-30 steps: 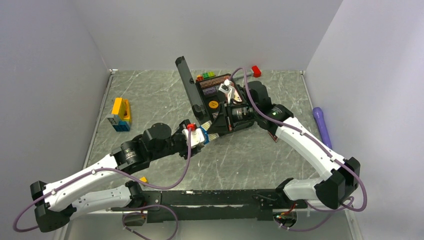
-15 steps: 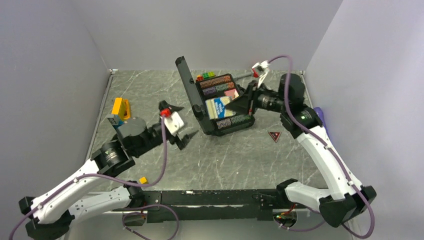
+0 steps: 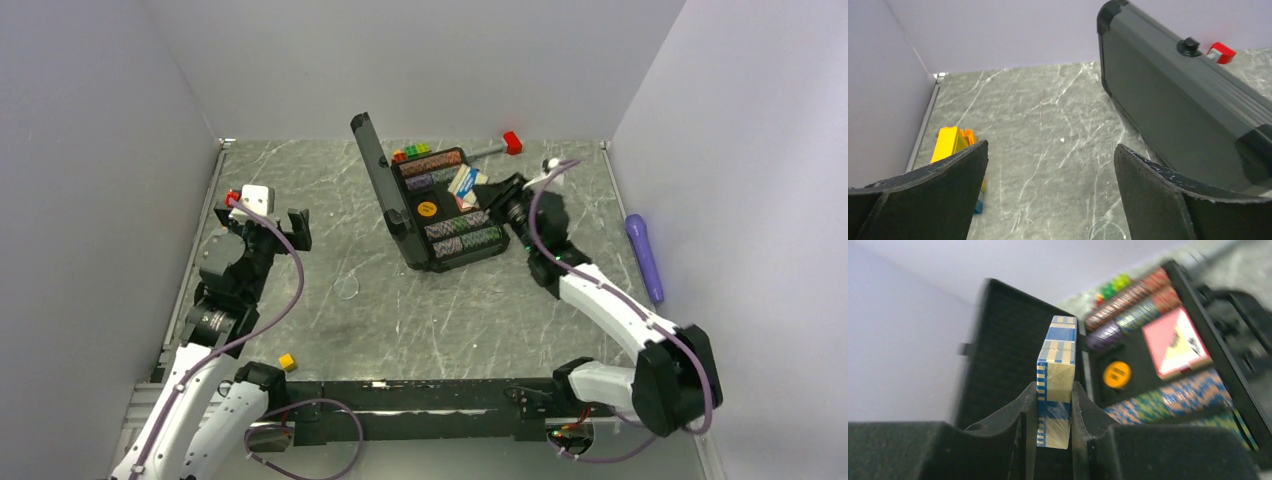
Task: Pack up texas hold em set
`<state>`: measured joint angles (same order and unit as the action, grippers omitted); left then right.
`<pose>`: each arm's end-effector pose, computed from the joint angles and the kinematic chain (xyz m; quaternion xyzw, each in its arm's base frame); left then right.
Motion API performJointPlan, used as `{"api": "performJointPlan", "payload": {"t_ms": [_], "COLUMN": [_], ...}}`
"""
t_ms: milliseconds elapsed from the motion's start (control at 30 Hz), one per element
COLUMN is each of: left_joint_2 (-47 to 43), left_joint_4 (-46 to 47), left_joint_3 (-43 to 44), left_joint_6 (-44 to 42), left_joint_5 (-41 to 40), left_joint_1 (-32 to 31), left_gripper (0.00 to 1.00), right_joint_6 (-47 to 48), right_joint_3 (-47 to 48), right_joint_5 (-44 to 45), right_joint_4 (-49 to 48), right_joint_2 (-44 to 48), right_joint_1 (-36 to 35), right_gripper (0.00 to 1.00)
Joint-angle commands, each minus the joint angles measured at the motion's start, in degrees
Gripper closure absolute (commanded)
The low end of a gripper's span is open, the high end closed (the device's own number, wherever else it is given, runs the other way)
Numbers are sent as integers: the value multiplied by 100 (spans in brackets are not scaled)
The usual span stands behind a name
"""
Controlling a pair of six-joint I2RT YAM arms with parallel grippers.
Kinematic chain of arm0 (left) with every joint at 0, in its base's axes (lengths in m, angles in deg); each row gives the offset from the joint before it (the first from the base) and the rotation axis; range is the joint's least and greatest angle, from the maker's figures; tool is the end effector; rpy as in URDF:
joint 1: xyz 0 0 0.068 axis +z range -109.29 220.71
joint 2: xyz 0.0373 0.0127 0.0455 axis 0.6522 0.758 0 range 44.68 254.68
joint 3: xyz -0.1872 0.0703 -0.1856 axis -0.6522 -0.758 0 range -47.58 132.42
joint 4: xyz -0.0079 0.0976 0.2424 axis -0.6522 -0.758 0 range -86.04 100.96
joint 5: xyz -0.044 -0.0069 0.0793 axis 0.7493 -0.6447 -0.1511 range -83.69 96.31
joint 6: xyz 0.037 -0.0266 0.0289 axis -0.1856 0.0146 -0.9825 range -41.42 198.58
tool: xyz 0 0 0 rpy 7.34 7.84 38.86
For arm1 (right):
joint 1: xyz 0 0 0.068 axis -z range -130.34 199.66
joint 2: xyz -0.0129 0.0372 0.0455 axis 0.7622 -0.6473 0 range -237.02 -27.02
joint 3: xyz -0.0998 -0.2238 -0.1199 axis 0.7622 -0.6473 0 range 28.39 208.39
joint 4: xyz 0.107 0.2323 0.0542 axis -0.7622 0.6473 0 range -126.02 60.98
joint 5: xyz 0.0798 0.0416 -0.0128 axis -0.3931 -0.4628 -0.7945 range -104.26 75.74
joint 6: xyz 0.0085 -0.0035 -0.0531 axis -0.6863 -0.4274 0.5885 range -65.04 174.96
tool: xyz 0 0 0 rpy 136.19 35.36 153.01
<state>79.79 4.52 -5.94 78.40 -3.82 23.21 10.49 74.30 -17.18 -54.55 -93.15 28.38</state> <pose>0.1447 -0.0389 0.3531 0.0464 0.7050 -0.0444 0.7063 0.2540 0.1009 0.3234 0.1268 0.7061 0.3933 0.5750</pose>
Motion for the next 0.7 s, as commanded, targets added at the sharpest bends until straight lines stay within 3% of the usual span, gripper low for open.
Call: {"api": "performJointPlan", "payload": {"t_ms": [0, 233, 400, 667], "left_joint_2": [130, 448, 499, 523], "left_joint_4": [496, 390, 358, 301], "left_joint_3": [3, 80, 89, 124], "left_joint_6": [567, 675, 648, 590], "left_joint_5": [23, 204, 203, 196], "left_joint_1": [276, 291, 297, 292], "left_gripper": [1, 1, 1, 1], "right_joint_6": [-531, -1198, -1903, -2058], "right_joint_3": [-549, -679, -610, -150], "right_joint_5": [2295, 2900, 2804, 2939], "right_joint_4": [-2077, -2821, -3220, -3306], "right_joint_2": [-331, -1423, -2191, -3060], "right_joint_1": [-571, -893, -936, -1239], "right_gripper": [100, 100, 100, 100]}}
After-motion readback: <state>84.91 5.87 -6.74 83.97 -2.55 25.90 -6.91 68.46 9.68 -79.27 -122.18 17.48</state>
